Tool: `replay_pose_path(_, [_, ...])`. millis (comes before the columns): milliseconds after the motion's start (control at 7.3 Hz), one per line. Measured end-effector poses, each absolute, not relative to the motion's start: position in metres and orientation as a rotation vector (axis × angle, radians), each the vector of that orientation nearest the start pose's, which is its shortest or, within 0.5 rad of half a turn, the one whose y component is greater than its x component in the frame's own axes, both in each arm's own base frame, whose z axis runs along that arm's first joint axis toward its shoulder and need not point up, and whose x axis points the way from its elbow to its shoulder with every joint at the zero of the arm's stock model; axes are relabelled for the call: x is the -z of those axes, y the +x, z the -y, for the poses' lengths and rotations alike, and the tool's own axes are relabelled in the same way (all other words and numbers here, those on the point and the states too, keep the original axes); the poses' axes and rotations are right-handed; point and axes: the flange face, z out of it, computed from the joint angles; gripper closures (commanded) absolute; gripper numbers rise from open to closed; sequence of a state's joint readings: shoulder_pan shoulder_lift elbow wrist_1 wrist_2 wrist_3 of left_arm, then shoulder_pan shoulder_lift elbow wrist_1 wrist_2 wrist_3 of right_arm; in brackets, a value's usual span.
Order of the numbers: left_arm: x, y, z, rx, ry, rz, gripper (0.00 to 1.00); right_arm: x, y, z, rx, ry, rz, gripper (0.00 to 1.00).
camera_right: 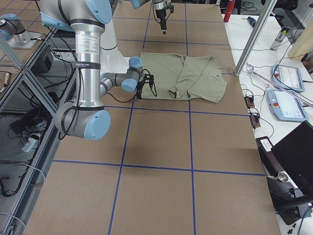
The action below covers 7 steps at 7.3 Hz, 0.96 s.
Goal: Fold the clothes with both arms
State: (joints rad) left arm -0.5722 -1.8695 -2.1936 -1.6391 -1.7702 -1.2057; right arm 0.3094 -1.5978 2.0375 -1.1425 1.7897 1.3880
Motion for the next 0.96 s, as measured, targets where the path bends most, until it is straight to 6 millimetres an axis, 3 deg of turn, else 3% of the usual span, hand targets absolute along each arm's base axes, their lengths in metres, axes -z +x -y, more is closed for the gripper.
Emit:
replay_pose_path(411, [-0.223, 0.356, 0.364, 0.089, 0.285, -0.969, 0.01, -0.413, -0.432, 0.245, -0.010, -0.008, 0.877, 0.11])
replay_pose_path(959, [-0.220, 0.352, 0.362, 0.088, 0.290, -0.979, 0.01, -0.414, -0.435, 0.238, 0.005, -0.038, 0.865, 0.31])
